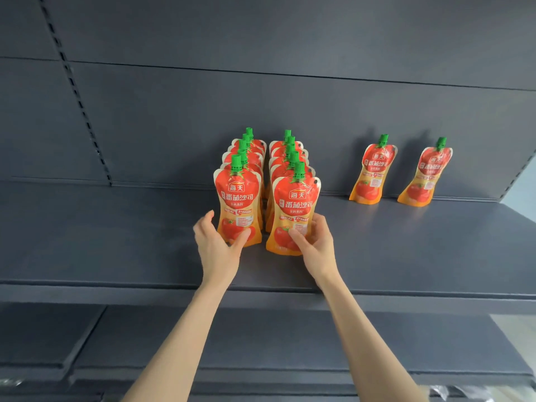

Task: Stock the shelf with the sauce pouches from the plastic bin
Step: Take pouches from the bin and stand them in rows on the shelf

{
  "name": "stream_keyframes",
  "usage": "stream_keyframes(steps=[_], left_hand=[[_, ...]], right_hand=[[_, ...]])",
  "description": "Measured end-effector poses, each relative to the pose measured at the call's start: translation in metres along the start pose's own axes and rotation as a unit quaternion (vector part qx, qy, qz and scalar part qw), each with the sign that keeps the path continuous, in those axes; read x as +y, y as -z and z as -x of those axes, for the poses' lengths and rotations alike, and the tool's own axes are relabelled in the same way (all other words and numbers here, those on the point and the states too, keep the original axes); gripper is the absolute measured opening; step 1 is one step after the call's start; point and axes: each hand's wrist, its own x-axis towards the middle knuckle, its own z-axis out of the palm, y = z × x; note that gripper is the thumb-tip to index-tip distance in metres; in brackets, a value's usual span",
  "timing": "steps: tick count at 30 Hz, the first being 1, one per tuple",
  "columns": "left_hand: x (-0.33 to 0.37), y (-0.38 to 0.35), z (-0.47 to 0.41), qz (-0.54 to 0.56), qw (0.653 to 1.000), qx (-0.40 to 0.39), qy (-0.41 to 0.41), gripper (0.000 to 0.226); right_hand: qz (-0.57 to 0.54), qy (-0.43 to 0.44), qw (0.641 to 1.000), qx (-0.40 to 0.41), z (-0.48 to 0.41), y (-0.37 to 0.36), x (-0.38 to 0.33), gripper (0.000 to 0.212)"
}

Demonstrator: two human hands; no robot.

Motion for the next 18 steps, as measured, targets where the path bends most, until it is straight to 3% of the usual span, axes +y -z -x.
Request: stream_keyframes(steps=[5, 18], left_hand=[[0.000, -0.001, -0.012, 0.055, 0.997, -0.063, -0.001, 0.064], [-0.017, 0.009, -0.026, 0.055, 0.989, -0.141, -0.006, 0.037]], right_hand=[[0.070, 0.005, 0.997, 0.013, 0.001, -0.006, -0.001, 0.031], [0.126, -0.008, 0.992, 0.016, 0.000, -0.009, -0.005, 0.038]])
